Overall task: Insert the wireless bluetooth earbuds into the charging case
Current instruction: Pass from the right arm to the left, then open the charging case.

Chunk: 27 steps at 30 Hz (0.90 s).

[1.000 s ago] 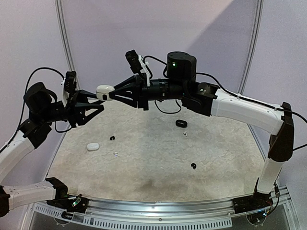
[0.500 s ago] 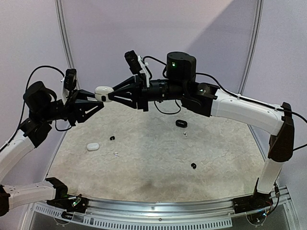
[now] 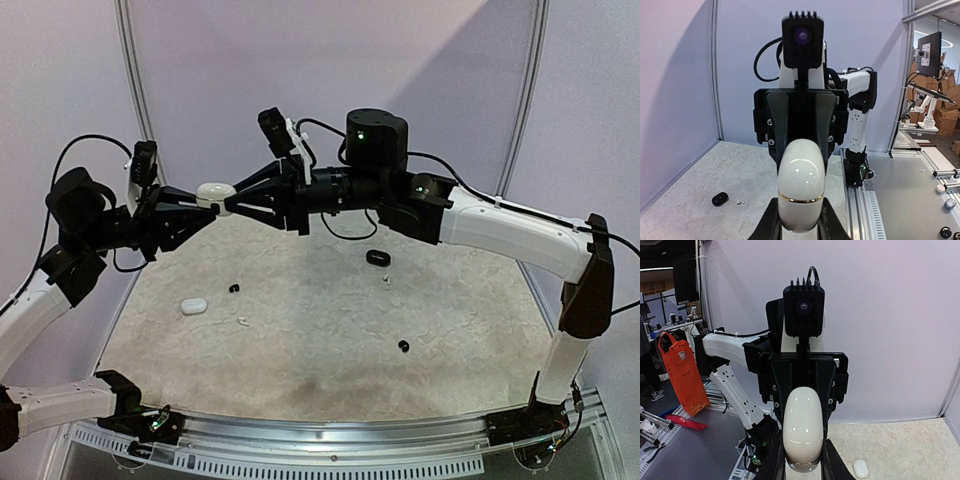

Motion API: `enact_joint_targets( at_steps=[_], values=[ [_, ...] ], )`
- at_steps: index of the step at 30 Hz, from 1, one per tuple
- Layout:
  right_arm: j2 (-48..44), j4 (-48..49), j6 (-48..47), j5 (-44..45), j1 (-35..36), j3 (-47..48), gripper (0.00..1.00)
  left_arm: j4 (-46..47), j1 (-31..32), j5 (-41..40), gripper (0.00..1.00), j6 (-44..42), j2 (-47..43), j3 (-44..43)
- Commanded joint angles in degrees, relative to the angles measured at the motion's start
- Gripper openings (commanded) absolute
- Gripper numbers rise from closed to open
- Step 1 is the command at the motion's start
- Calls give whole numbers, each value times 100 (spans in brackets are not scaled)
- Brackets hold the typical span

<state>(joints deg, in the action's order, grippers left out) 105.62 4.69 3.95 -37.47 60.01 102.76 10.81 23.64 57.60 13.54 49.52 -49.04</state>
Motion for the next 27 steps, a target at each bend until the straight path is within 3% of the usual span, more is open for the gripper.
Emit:
enact_joint_targets(
  at_steps=[1, 4, 8, 27],
  values=[
    [42, -291, -11, 417, -4, 64, 14, -119, 83, 39, 0, -291, -105, -151],
    [29, -456, 21, 775, -3, 117, 41, -658, 99, -219, 0, -947, -193, -181],
    [62, -634, 19, 997, 26, 189, 50, -1362, 160, -464, 0, -1800, -258, -264],
    [380, -1110, 13, 1451, 74, 697, 49, -3553, 585, -757, 0, -4345, -429, -423]
  ],
)
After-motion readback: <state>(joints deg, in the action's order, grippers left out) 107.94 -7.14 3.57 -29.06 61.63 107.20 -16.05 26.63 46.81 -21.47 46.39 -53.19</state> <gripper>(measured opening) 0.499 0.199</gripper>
